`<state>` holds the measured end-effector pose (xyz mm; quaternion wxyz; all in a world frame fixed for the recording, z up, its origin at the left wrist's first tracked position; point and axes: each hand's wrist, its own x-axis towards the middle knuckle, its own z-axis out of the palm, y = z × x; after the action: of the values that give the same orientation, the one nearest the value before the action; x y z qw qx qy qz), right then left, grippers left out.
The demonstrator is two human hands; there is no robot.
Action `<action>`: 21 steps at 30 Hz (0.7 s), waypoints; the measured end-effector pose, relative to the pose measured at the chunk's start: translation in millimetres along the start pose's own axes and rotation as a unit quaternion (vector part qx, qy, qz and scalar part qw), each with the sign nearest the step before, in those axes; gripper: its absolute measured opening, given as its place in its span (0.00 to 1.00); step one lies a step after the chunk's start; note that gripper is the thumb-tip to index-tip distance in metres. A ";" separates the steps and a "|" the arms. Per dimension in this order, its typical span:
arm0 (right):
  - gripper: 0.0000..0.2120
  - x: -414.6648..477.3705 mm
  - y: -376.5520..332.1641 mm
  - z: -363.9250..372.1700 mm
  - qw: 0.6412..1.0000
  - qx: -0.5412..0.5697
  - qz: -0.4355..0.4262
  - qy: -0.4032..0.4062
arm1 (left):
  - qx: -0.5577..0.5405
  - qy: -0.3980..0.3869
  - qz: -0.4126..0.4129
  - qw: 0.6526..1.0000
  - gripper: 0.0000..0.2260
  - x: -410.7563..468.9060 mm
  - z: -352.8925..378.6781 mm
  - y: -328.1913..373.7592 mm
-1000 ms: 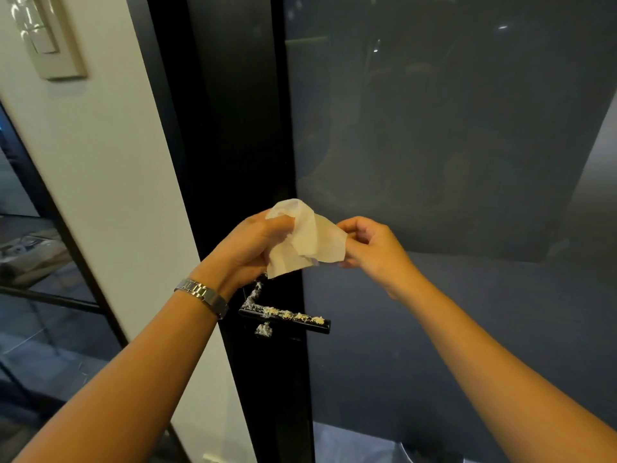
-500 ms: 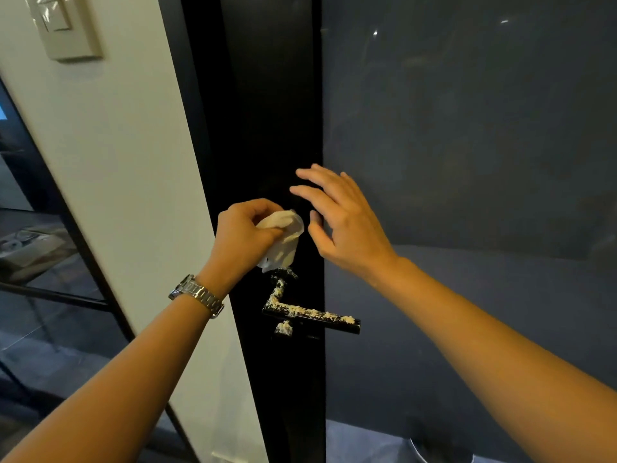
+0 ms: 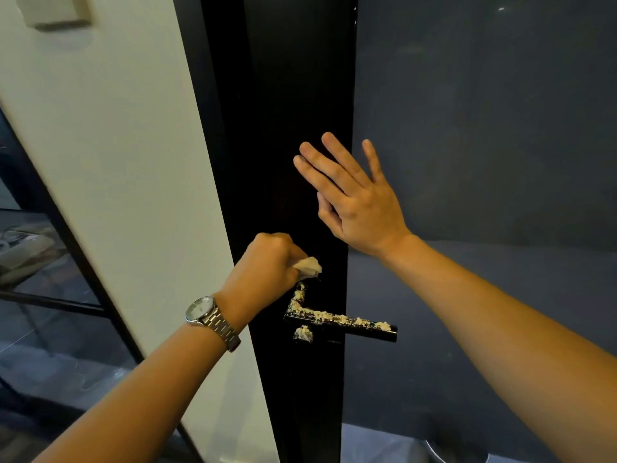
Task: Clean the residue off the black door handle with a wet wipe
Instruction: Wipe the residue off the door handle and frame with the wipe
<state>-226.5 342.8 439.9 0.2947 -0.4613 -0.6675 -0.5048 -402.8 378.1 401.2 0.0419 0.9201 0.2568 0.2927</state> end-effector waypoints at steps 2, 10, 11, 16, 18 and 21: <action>0.22 -1.3 -3.1 4.1 1.000 -0.013 0.003 0.012 | 0.019 -0.025 0.036 0.999 0.09 2.3 1.1 10.6; 0.24 -5.4 -6.3 4.2 1.000 -0.022 0.006 0.016 | 0.037 -0.096 -0.040 0.994 0.09 5.5 -14.6 7.0; 0.24 -5.5 -7.0 3.6 1.000 -0.021 0.007 0.013 | 0.056 -0.098 -0.039 0.993 0.08 6.2 -13.6 11.2; 0.23 -3.8 -4.0 2.2 1.000 -0.020 0.005 0.000 | 0.115 -0.113 0.009 0.987 0.09 8.3 2.8 34.2; 0.23 -3.3 -2.1 0.4 1.000 -0.018 -0.002 -0.007 | 0.087 -0.117 -0.013 0.989 0.09 6.6 -6.7 23.8; 0.22 -3.5 -2.2 -1.3 1.000 -0.013 -0.005 -0.014 | 0.056 -0.107 -0.028 0.992 0.07 2.8 -13.0 15.5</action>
<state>-227.3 340.3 436.4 0.2764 -0.4685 -0.6671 -0.5090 -401.2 365.1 416.8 0.0256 0.9396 0.2921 0.1764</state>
